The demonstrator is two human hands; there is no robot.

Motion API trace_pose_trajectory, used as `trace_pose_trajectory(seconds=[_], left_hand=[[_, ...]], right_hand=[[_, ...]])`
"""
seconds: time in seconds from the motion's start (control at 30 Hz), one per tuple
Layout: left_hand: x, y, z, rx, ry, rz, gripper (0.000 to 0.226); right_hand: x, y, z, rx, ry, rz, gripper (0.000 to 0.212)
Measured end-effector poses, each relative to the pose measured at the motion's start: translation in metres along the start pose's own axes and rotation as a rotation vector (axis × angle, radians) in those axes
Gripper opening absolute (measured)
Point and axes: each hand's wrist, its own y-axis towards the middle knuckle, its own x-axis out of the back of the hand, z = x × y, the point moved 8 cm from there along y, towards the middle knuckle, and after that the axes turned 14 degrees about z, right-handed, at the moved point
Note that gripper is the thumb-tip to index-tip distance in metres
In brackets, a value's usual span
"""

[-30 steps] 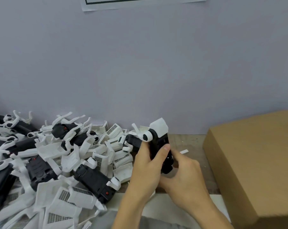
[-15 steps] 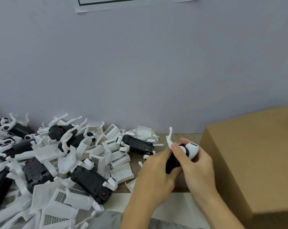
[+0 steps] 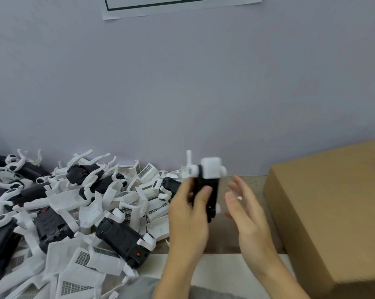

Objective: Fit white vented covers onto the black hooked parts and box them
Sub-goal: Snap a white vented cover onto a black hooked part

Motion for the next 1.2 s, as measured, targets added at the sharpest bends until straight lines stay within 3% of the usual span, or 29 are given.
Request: trace_pose_trajectory(seconds=[0.1,0.17,0.23,0.33,0.4,0.53,0.7,0.8,0.93,1.2], left_hand=[[0.023,-0.006,0.027,0.245,-0.453,-0.278,0.034],[0.017,-0.008,0.034,0.311,-0.843,-0.272,0.045],[0.014,-0.007,0.028,0.279,-0.988,-0.221,0.038],[0.010,-0.004,0.026,0.236,-1.022,-0.163,0.021],[0.008,-0.002,0.028,0.233,-1.045,-0.118,0.024],[0.006,-0.001,0.029,0.229,-0.956,-0.025,0.048],[0.004,0.001,0.030,0.231,-0.795,-0.030,0.049],[-0.004,-0.003,0.029,0.263,-0.731,0.023,0.045],[-0.013,-0.005,0.026,0.254,-0.530,0.137,0.017],[-0.010,-0.005,0.027,0.254,-0.559,0.111,0.020]], right_hand=[[0.010,0.002,-0.008,-0.081,-0.056,-0.079,0.030],[0.012,0.003,-0.013,-0.143,-0.063,-0.086,0.024],[0.009,0.003,-0.016,-0.189,-0.049,-0.052,0.024],[-0.006,0.002,-0.017,-0.219,0.022,0.093,0.021],[-0.018,0.000,-0.015,-0.231,0.103,0.218,0.016],[-0.035,-0.005,-0.013,-0.247,0.139,0.401,0.028],[-0.035,-0.002,-0.010,-0.214,0.156,0.373,0.027],[-0.032,0.000,-0.011,-0.215,0.101,0.315,0.014],[-0.032,-0.002,-0.017,-0.244,0.070,0.297,0.027],[-0.039,-0.004,-0.021,-0.296,0.153,0.343,0.042]])
